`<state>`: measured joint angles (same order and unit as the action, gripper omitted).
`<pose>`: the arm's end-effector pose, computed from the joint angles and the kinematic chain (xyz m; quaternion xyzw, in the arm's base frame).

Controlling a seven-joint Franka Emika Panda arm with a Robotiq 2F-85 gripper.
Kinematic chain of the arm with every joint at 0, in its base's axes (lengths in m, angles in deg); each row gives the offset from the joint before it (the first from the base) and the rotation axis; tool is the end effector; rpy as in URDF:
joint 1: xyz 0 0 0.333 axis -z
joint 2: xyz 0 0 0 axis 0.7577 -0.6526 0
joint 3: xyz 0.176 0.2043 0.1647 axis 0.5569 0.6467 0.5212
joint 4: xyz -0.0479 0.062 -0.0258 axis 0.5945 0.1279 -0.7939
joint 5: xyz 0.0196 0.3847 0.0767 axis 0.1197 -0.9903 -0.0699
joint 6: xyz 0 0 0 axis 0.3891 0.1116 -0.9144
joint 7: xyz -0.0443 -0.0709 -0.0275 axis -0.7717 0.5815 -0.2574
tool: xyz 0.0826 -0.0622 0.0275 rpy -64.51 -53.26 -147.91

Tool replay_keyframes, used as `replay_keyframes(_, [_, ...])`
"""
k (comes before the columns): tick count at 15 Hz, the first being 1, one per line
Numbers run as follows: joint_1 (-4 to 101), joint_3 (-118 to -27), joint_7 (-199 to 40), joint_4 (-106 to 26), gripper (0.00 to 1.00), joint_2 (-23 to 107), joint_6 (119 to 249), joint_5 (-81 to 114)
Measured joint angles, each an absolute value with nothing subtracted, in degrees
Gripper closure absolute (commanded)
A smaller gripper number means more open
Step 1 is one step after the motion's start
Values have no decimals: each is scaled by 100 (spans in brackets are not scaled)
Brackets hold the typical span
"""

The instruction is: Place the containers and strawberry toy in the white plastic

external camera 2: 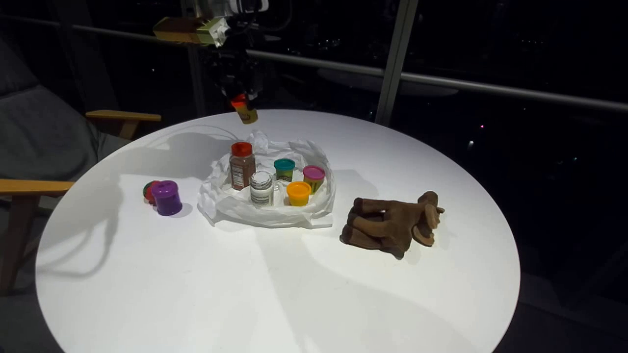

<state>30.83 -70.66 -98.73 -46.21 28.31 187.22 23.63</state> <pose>0.6569 0.1932 0.2957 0.9944 -0.0032 0.0972 0.0415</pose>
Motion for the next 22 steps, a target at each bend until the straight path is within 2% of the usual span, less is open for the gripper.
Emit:
replay_keyframes(13, [3559,-6960,-9846,-3467,72,1378,18333,1617])
replay_keyframes(14, [3571,-6957,-9846,-3399,54,1300,18302,1572])
replay_keyframes(15, [3584,-6953,-9845,-3324,22,1218,18261,1534])
replay_keyframes(16, [3597,-6945,-9845,-3257,22,1137,18246,1505])
replay_keyframes(19, [3613,-6914,-9834,-3119,1,1008,18243,1460])
replay_keyframes(22, [3612,-6835,-9831,-3028,0,1080,18255,1450])
